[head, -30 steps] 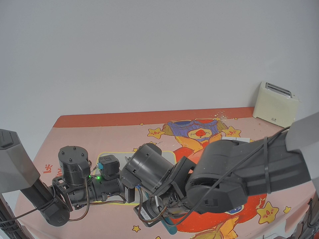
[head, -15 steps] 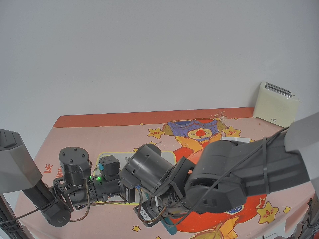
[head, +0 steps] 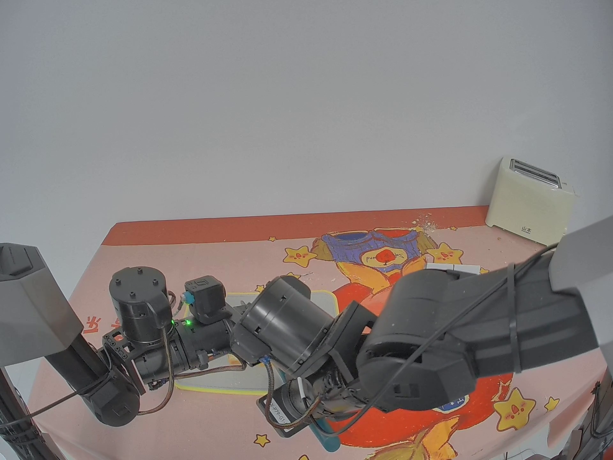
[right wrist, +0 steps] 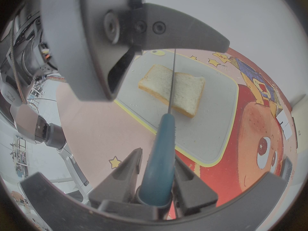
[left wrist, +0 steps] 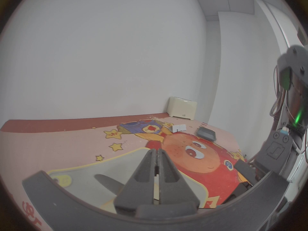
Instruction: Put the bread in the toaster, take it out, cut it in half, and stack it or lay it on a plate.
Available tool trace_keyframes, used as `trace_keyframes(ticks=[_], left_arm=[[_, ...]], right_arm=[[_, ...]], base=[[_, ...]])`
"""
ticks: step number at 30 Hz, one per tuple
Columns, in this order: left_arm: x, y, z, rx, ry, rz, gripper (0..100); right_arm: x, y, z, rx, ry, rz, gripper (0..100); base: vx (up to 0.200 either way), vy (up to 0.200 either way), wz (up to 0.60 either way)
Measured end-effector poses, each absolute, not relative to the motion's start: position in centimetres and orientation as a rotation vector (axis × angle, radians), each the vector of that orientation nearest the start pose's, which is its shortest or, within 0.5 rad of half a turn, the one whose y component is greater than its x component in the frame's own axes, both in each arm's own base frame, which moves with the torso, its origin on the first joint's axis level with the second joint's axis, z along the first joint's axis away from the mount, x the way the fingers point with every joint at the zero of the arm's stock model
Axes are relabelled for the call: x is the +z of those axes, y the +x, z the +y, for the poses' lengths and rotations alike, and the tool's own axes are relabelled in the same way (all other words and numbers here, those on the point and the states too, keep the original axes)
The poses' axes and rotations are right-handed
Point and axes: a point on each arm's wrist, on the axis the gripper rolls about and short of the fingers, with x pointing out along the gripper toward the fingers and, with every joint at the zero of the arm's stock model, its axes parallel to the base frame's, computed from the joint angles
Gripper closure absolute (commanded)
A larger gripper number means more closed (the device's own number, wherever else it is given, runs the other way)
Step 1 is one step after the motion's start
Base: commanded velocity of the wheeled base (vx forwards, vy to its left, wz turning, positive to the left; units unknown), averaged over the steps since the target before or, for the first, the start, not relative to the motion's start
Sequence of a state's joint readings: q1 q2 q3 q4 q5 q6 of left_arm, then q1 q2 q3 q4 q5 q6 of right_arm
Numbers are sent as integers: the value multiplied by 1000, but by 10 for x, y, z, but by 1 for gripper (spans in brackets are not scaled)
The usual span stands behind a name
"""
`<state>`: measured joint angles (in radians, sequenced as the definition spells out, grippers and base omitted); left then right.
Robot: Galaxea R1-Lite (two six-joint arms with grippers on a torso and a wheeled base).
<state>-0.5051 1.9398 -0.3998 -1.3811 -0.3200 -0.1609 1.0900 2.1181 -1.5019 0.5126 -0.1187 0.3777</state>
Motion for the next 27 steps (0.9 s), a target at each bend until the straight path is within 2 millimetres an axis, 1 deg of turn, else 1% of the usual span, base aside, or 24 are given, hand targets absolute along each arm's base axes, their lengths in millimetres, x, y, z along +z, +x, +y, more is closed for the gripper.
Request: trace_keyframes(ticks=[3, 7, 13, 27], left_arm=[[92, 254, -138, -782, -141, 226, 100], [89, 256, -130, -756, -143, 232, 100], [87, 255, -128, -753, -145, 222, 100], [67, 257, -128, -752, -146, 232, 100]], right_arm=[[124, 181, 341, 661, -327, 1101, 100], [125, 181, 341, 662, -315, 1109, 100], [124, 181, 341, 662, -312, 1111, 100], [123, 181, 341, 661, -314, 1113, 100]], base=[[0, 0, 0], [0, 0, 0], [0, 0, 0], [0, 0, 0]])
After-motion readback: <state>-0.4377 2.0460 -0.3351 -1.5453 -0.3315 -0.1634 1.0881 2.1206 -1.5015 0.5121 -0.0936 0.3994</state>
